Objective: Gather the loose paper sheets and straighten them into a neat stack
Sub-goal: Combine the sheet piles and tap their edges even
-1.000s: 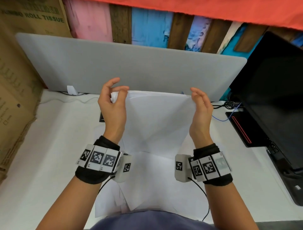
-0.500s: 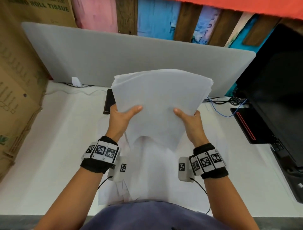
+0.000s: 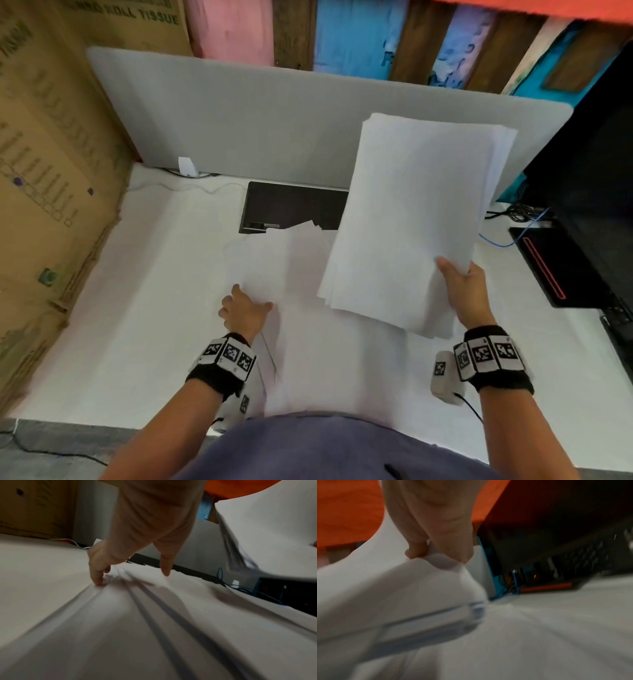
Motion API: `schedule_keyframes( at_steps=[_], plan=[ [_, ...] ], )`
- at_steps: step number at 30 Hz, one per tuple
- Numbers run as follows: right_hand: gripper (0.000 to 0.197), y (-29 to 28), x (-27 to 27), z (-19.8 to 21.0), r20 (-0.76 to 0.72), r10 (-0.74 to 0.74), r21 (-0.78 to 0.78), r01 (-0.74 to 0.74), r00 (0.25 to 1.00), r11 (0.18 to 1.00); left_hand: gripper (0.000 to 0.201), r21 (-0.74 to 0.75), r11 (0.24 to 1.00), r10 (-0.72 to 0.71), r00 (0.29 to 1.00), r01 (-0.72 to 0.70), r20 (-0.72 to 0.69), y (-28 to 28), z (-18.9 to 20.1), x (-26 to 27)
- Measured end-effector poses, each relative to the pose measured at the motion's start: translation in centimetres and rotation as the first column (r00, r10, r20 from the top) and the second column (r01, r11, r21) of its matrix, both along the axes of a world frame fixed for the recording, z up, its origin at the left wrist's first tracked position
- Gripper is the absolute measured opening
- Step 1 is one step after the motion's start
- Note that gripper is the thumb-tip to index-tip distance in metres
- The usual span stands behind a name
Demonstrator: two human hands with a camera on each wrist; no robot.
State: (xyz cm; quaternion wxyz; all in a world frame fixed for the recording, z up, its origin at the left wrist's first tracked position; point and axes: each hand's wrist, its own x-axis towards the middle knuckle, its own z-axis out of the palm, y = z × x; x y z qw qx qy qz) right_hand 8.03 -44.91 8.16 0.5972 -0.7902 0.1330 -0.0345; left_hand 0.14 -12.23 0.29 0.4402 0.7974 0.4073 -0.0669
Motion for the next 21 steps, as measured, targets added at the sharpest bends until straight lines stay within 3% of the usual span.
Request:
schedule_keyframes(
  at_steps=[5, 9, 12, 18, 21],
  plan=[
    [0.029, -2.0, -0.2, 0.6, 0.032, -0.087, 0.010, 0.087, 0.996, 0.996, 0.094, -0.043, 0.999, 0.013, 0.995, -0.009, 0.098, -1.2, -1.5, -1.2],
    [0.030, -1.8, -0.6, 0.2, 0.009, -0.094, 0.025, 0.093, 0.996, 0.995, 0.071, 0.252, 0.957, -0.135, 0.990, 0.141, -0.040, -2.4, -1.1, -1.1],
    [0.031, -1.7, -0.9, 0.1, -0.002, -0.088, 0.007, 0.088, 0.996, 0.996, 0.075, 0.332, 0.936, -0.106, 0.993, 0.120, -0.059, -3.2, -0.9, -1.1],
    [0.032, -1.6, -0.8, 0.1, -0.014, -0.088, 0.018, 0.089, 0.996, 0.996, 0.095, 0.164, 0.984, -0.053, 0.992, 0.073, -0.118, -3.5, -0.8, -0.7],
    [0.032, -1.6, -0.8, 0.1, -0.009, -0.093, 0.024, 0.093, 0.996, 0.995, 0.099, -0.052, 0.998, 0.038, 0.999, -0.037, 0.013, -3.6, -0.5, 0.1]
  ],
)
